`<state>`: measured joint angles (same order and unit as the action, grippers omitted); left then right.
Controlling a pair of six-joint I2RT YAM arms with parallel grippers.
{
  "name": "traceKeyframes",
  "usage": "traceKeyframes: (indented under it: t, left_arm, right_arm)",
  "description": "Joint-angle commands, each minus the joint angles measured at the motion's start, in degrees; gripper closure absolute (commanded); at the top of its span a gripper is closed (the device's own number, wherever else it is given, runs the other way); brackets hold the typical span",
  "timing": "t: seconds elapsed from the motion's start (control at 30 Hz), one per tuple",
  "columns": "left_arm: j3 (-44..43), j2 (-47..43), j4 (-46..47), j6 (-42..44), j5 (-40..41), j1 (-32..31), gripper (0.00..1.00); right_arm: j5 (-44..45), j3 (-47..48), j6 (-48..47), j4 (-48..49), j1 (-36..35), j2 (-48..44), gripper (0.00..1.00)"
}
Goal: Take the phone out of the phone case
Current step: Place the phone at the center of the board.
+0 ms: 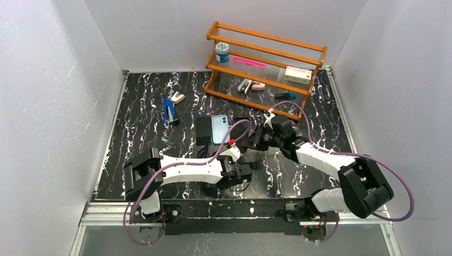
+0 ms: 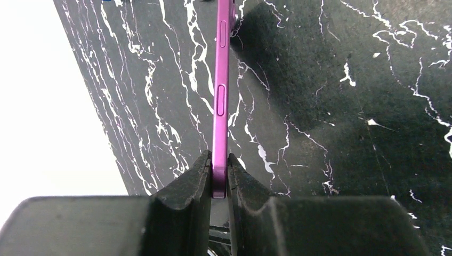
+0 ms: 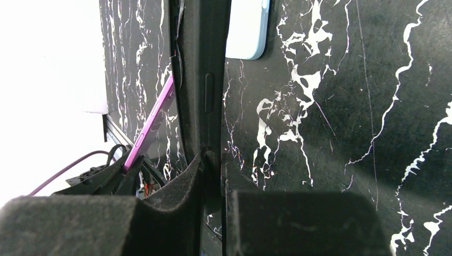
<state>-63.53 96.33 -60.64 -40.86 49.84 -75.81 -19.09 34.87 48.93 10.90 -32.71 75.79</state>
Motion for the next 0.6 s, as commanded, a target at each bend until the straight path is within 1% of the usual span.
traceKeyframes:
  t: [0.0, 0.07, 0.3, 0.57]
  left_arm:
    - [-0.3, 0.7, 0.6, -0.8, 2.4, 0.1, 0.86]
    - [-0.6, 2.0, 0.9, -1.0, 2.0, 0.1, 0.84]
    - [-1.6, 6.7, 0.8, -3.6, 1.3, -0.6, 0.8]
    - [-1.1, 8.0, 4.3, -2.6, 0.8, -0.7, 0.66]
  right_arm:
    - [-1.4, -0.4, -1.5, 3.2, 0.0, -1.3, 0.99]
    - [-1.5, -0.5, -1.5, 3.2, 0.0, -1.0, 0.99]
    - [-1.6, -0.7, -1.9, 3.5, 0.0, -0.4, 0.99]
    - [-1.9, -1.0, -2.3, 3.4, 0.2, -0.4, 0.99]
